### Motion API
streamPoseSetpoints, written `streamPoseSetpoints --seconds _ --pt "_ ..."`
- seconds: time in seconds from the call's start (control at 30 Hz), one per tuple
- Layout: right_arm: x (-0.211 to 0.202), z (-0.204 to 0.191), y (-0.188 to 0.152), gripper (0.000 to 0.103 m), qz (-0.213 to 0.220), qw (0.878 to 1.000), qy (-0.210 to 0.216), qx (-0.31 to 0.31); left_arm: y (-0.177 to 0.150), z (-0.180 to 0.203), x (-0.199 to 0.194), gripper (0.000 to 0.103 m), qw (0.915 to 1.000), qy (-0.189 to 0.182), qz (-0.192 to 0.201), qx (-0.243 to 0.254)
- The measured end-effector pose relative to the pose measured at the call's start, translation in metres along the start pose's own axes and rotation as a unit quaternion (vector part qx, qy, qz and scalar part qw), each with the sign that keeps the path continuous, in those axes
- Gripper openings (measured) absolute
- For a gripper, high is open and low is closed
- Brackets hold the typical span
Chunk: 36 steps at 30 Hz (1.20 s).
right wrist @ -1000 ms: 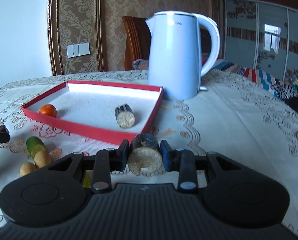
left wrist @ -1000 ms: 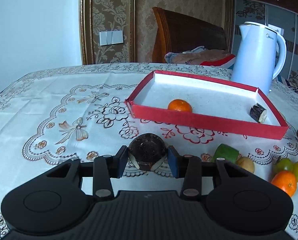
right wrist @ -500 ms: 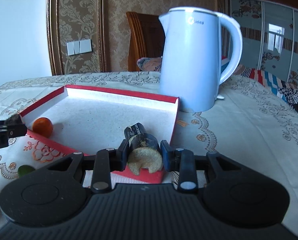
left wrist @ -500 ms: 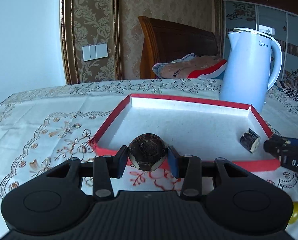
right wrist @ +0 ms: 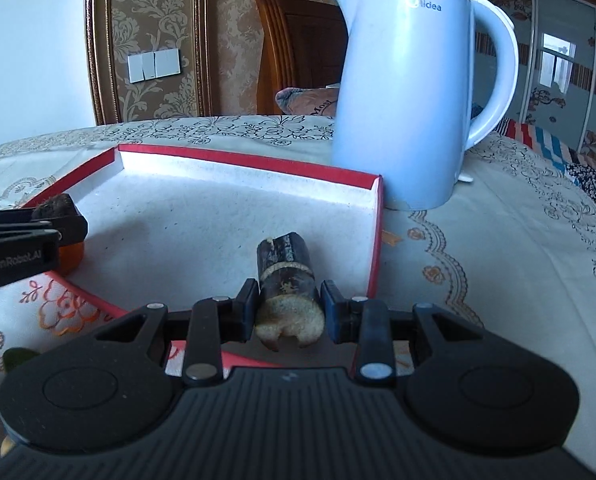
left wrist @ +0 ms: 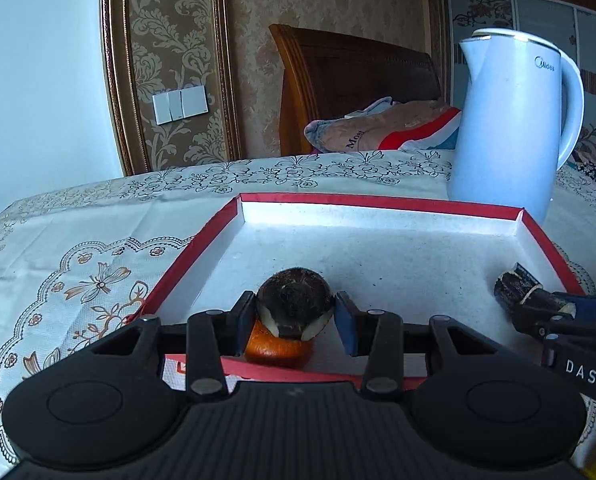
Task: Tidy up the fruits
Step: 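Carry the dark fruit and the eggplant piece into the red tray, then open both grippers to release the dark fruit and eggplant in the tray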
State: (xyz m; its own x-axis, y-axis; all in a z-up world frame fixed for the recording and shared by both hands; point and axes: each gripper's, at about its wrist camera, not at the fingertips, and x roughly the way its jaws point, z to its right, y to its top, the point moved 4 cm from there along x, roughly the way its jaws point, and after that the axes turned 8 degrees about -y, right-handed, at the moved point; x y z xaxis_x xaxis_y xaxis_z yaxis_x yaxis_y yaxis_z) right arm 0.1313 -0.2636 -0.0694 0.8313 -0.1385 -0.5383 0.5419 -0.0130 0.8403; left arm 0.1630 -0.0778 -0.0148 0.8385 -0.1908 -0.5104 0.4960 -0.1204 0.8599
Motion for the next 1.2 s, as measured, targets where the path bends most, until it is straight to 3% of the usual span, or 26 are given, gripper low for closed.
streamPoseSetpoints --seconds 0.63,0.7,0.83,0.9,0.97,1.1,1.2 --pt "0.036 0.000 0.024 0.032 -0.038 0.999 0.016 0.009 0.009 0.010 0.031 0.042 0.9985 0.049 0.012 0.023" --pt "0.037 -0.001 0.023 0.032 -0.042 0.999 0.018 0.003 0.009 0.009 0.030 0.043 0.9987 0.045 0.013 0.020" --pt "0.035 0.000 0.021 0.032 -0.044 0.999 0.019 0.007 0.007 0.008 0.030 0.055 0.9989 0.042 0.008 0.018" --pt "0.034 0.000 0.022 0.033 -0.038 0.999 0.015 0.004 0.007 0.007 0.030 0.056 0.9991 0.040 0.009 0.014" --pt "0.032 -0.001 0.022 0.039 -0.034 0.999 0.013 0.000 0.006 0.007 0.030 0.058 0.9990 0.041 0.007 0.015" --pt "0.029 -0.002 0.021 0.041 -0.030 0.999 0.016 0.002 0.006 0.006 0.029 0.060 0.9993 0.036 0.004 0.011" --pt "0.026 0.000 0.021 0.054 -0.024 1.000 0.011 0.007 0.004 0.005 0.028 0.062 0.9993 0.037 0.002 0.012"
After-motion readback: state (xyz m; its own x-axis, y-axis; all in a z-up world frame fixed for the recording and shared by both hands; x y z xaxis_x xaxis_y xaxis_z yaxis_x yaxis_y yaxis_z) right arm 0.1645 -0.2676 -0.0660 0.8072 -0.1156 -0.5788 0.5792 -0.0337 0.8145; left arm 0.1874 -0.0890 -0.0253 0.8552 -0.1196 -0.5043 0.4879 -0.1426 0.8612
